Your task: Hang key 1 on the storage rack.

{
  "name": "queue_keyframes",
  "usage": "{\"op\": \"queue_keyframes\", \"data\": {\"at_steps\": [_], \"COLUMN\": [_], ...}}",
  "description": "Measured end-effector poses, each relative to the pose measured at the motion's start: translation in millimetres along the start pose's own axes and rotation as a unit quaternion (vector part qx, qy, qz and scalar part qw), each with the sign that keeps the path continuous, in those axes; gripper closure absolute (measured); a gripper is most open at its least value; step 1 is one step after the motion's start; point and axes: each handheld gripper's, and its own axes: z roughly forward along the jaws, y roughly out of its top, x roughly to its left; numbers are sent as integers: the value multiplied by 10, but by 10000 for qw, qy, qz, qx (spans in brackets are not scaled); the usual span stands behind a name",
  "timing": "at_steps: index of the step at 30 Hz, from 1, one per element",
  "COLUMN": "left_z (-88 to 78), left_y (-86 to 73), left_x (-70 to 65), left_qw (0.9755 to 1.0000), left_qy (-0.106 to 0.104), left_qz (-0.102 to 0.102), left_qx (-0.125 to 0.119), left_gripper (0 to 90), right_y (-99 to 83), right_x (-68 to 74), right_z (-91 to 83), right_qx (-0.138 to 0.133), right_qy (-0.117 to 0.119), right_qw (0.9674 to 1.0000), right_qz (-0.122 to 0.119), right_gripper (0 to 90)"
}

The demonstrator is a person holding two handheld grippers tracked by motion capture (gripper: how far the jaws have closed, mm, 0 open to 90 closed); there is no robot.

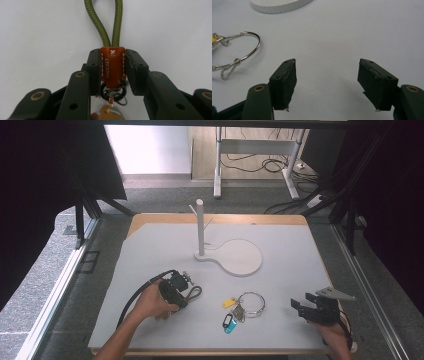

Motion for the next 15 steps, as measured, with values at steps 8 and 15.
{"op": "queue_keyframes", "data": {"at_steps": [8,15], "left_z": [-362,-586], "left_y": [-17,-22], "left_x": [27,91], "left_qw": [9980,9961], "left_qy": [-197,-251], "left_qz": [-99,-155], "left_qx": [-595,-833], "left_gripper": [672,672], "right_y": [10,8], "right_x": [-6,2], "right_z": [-20,-9], "right_qx": [-53,-64], "right_qy": [43,109], "right_qw": [9999,9999], "right_qz": [78,87], "right_gripper": [313,314]}}
